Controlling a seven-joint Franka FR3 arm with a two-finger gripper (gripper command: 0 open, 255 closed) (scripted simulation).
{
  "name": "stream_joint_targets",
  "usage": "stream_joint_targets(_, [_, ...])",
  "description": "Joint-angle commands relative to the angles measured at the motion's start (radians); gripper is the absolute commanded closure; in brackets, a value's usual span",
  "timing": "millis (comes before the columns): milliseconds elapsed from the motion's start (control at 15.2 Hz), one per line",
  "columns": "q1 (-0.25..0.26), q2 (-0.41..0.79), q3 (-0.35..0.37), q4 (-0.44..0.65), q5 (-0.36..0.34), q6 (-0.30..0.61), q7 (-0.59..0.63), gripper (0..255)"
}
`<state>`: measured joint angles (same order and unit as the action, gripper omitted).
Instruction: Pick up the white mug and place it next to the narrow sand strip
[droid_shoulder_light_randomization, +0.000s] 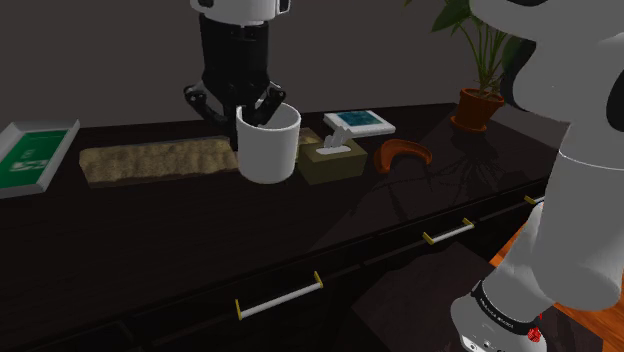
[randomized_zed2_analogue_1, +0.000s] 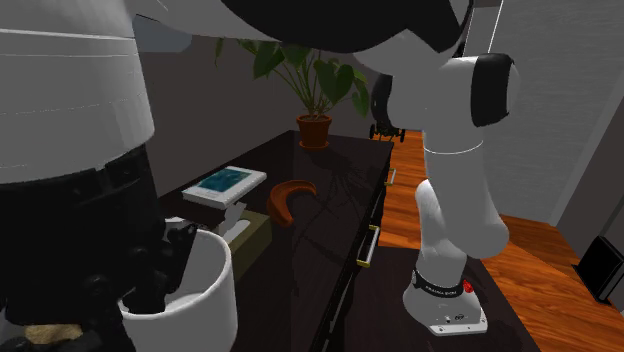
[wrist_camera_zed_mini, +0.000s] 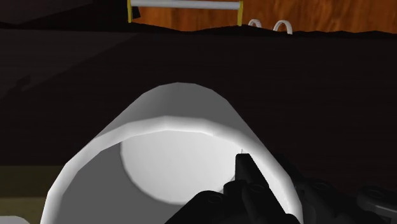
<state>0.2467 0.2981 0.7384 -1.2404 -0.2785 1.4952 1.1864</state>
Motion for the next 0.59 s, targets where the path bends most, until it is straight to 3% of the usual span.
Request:
stream_joint_targets(0, [0.096, 0.118, -0.002, 0.150, -0.081, -0.057, 0.048, 255])
stream_joint_targets(132, [0.225, 0.253, -0.027, 0.363, -0.165, -0.142, 0.066, 255])
stream_joint_targets(528, [0.148, 0.190, -0.015, 0.168, -0.121, -0.016, 0.081, 255])
